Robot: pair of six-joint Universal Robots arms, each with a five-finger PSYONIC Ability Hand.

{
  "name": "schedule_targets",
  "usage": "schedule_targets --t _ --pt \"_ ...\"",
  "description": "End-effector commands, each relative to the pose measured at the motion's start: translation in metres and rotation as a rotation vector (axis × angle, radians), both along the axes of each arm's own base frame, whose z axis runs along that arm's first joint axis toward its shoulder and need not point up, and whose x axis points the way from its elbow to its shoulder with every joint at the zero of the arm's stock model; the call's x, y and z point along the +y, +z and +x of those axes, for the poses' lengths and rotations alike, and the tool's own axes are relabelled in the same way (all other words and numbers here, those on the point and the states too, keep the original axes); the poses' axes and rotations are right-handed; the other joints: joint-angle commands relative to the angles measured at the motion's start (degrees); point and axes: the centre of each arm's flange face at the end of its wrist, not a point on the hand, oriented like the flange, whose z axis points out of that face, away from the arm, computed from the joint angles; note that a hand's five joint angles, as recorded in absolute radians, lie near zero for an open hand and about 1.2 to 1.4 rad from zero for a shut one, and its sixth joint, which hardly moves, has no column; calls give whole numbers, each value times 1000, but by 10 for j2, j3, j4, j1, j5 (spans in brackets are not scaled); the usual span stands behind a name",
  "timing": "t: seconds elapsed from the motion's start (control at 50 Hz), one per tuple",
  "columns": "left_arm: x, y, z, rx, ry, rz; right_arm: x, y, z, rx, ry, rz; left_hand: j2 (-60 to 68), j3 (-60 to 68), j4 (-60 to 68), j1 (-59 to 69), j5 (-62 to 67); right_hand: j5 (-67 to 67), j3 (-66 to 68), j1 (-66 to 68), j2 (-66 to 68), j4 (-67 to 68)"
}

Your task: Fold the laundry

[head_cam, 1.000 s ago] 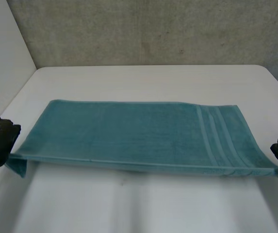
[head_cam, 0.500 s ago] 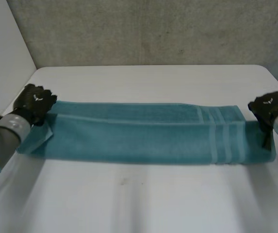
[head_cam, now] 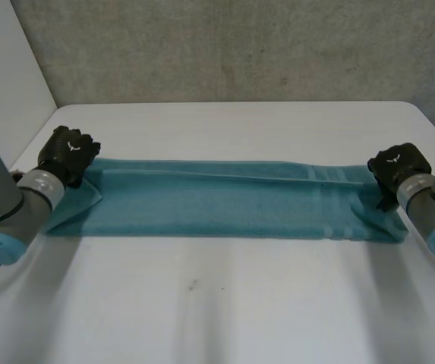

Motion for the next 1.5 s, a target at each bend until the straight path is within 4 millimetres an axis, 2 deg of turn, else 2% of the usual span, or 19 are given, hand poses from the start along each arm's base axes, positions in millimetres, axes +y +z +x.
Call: schedule_targets --t 0.02,0.2,0.42,0.58,0.7,0.78,0.8,0.82,0.84,0.86,0.88,0.9,0.92,0.94,1.04,1.24,1.4,1.46,1.5 --pt "56 18 14 8 30 99 49 12 -8 22 20 74 112 115 115 153 139 132 120 239 123 117" --pt "92 39 48 9 140 218 88 31 -40 -3 32 197 112 115 115 153 139 132 120 239 123 117" --pt "98 42 69 14 203 305 118 27 -48 67 86 349 112 115 115 153 139 132 120 239 123 117" --pt "68 7 60 3 161 322 79 17 -49 93 77 265 112 115 115 153 139 132 120 239 123 117" --pt "32 23 28 4 69 122 26 41 -27 12 28 79 112 115 115 153 139 132 120 239 123 117" --pt "-10 87 -1 36 14 -215 2 84 -4 -50 28 -87 112 115 115 153 139 132 120 239 123 117" --pt "-10 87 -1 36 14 -216 -6 116 6 -87 29 -196 112 115 115 153 139 132 120 239 123 117" --pt "-18 120 -11 57 1 -351 -15 154 12 -132 25 -331 112 115 115 153 139 132 120 239 123 117" --pt "-24 158 -15 88 5 -491 -15 154 12 -132 25 -332 112 115 115 153 139 132 120 239 123 117" --pt "-24 159 -15 89 5 -492 -20 193 13 -188 16 -476 112 115 115 153 139 132 120 239 123 117" --pt "-24 199 -19 140 3 -636 -20 232 11 -249 13 -617 112 115 115 153 139 132 120 239 123 117" --pt "-18 240 -18 205 6 -777 -20 232 11 -250 13 -619 112 115 115 153 139 132 120 239 123 117" --pt "-18 241 -18 206 6 -778 -13 265 8 -296 15 -735 112 115 115 153 139 132 120 239 123 117" --pt "-10 274 -13 271 4 -884 0 292 7 -336 25 -829 112 115 115 153 139 132 120 239 123 117" --pt "13 314 -4 421 -51 -968 23 307 0 -368 38 -863 112 115 115 153 139 132 120 239 123 117" --pt "10 224 13 406 -22 -614 35 209 5 -312 82 -551 112 115 115 153 139 132 120 239 123 117" --pt "21 104 25 340 -34 -261 51 132 0 -282 75 -315 112 115 115 153 139 132 120 239 123 117" --pt "24 81 26 338 -28 -193 57 107 -3 -282 82 -242 112 115 115 153 139 132 120 239 123 117" --pt "31 37 25 331 -17 -68 60 92 -6 -276 76 -198 112 115 115 153 139 132 120 239 123 117"
